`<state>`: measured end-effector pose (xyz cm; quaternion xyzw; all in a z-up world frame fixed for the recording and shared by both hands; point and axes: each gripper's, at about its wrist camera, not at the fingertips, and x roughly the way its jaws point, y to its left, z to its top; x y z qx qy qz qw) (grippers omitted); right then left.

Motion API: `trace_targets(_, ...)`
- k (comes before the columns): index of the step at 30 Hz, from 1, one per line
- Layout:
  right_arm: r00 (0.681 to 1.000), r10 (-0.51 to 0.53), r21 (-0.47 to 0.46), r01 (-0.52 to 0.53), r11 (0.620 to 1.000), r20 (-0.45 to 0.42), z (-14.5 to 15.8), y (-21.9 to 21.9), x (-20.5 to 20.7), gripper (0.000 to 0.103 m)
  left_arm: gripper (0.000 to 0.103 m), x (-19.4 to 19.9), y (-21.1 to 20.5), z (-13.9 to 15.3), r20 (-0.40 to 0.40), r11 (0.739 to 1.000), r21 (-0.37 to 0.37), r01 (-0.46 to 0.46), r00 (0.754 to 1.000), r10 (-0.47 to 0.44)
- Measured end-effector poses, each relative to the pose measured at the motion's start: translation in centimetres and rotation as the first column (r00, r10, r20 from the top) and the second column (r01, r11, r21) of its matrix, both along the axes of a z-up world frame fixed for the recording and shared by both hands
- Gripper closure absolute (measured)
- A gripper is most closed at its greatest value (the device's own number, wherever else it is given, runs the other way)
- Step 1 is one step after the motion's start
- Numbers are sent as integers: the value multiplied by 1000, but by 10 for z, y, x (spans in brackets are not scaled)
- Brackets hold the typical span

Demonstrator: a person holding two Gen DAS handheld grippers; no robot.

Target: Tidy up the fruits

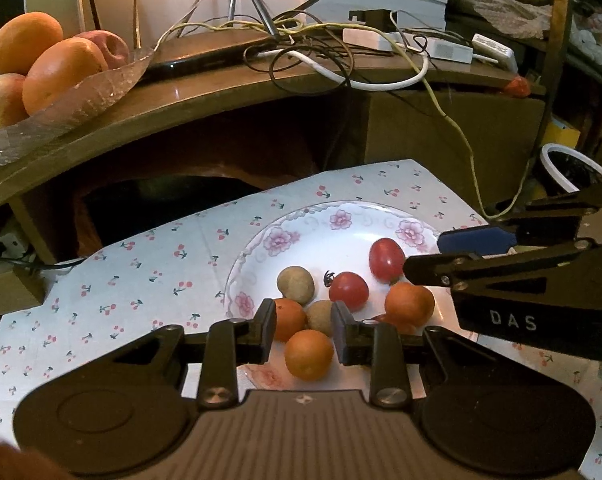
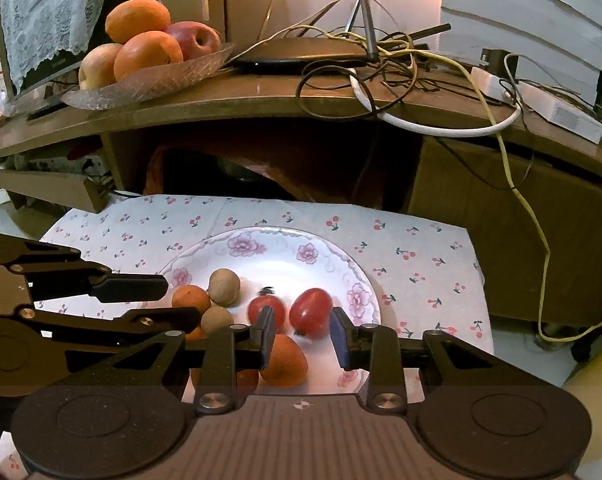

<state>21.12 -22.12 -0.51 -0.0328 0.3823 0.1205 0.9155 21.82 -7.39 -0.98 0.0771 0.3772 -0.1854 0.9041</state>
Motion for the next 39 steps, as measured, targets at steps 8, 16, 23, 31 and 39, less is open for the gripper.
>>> trace_targets(8, 1000, -11, -12, 11, 1000, -22, 2, 0, -15, 69, 61, -15, 5, 6, -4, 1000, -2, -31, 1000, 31)
trace_targets(16, 998, -47, 21, 47, 999, -39, 13, -2, -49, 66, 46, -48, 10, 18, -6, 997, -26, -68, 998, 68)
trace_targets(23, 996, -84, 51, 86, 995, -42, 20, -4, -89, 62, 35, -82, 17, 24, -14, 994, -40, -103, 995, 103)
trace_targets(31, 993, -111, 86, 114, 990, -42, 28, -2, -129, 62, 20, -127, 22, 25, -9, 992, -29, -126, 992, 126)
trace_targets(39, 993, -109, 96, 113, 989, -46, 29, 10, -171, 61, 4, -161, 31, 29, 0, 986, -42, -160, 987, 160)
